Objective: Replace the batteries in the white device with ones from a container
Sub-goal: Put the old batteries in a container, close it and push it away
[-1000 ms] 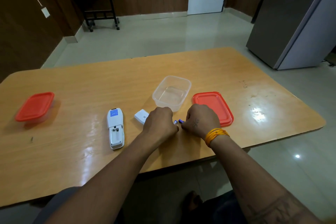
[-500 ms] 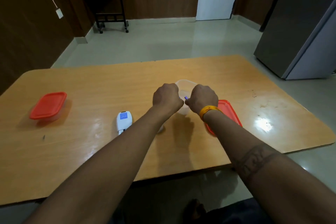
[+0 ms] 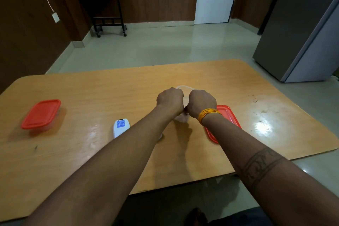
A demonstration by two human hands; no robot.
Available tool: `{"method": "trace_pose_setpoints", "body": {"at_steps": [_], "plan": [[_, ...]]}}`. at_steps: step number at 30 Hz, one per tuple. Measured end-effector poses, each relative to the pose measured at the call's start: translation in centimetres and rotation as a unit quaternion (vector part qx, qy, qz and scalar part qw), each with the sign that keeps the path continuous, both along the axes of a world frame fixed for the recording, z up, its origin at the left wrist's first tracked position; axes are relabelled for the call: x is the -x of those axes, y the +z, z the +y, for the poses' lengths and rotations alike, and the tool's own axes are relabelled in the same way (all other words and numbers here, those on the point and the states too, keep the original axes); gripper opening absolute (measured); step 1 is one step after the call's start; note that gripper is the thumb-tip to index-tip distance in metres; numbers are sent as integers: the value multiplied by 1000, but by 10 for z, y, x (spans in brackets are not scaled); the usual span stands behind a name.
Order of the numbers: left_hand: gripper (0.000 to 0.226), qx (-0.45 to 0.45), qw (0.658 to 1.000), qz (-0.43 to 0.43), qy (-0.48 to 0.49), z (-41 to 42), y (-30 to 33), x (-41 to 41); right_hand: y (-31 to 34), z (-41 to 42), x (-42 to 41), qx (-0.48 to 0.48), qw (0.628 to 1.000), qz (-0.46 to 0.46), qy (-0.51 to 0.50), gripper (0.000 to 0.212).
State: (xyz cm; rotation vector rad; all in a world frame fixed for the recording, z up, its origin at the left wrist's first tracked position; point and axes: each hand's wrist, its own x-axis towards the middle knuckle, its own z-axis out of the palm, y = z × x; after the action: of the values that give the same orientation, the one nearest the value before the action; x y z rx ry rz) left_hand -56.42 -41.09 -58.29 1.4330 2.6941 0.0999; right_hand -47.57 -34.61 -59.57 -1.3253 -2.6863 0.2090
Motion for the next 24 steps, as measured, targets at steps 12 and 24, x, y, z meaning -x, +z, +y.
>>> {"method": "trace_pose_setpoints", "body": {"at_steps": [12,24], "plan": [[11,-359,828,-425,77,-49,-18,-80,-18,2,-121,39,964,216,-147,31],[60,-240,838,-477,114,-29,-41,-124,-45,13,-152,153,941,181,-242,38]]}}
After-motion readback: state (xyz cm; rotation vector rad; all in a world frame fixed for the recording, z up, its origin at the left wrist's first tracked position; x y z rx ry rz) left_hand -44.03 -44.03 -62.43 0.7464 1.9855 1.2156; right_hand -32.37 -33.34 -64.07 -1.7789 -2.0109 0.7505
